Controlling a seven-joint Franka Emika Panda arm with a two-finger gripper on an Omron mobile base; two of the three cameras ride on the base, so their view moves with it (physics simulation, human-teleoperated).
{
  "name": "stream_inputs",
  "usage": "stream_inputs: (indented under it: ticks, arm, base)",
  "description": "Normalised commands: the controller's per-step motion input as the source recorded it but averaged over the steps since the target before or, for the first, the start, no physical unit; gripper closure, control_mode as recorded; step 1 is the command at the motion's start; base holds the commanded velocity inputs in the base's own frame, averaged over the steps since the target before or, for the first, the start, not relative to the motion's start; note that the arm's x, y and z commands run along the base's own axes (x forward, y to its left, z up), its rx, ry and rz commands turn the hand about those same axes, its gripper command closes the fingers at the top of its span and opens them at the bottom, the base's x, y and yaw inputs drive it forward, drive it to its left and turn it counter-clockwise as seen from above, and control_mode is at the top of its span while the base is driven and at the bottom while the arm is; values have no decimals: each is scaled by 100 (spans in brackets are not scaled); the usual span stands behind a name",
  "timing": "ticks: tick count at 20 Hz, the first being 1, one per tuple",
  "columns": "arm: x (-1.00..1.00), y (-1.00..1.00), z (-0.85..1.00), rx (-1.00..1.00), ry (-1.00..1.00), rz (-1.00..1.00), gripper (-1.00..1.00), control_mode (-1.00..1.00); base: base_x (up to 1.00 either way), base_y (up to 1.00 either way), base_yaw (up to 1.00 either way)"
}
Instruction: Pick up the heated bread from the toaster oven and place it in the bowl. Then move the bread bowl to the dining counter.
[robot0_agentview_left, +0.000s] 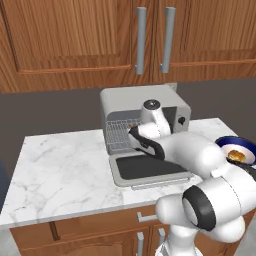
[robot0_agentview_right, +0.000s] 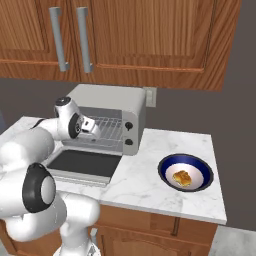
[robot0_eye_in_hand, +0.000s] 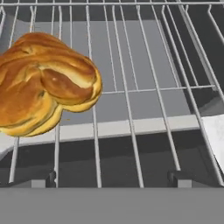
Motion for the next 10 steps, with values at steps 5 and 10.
stream_inputs:
  ticks: [5,10]
  arm:
    - [-100,-27,-55,0,18,-1,-100,-100]
    - [-100,-28,-55,0,16,0,-100,-100]
  base:
    - [0,0,0]
    - [0,0,0]
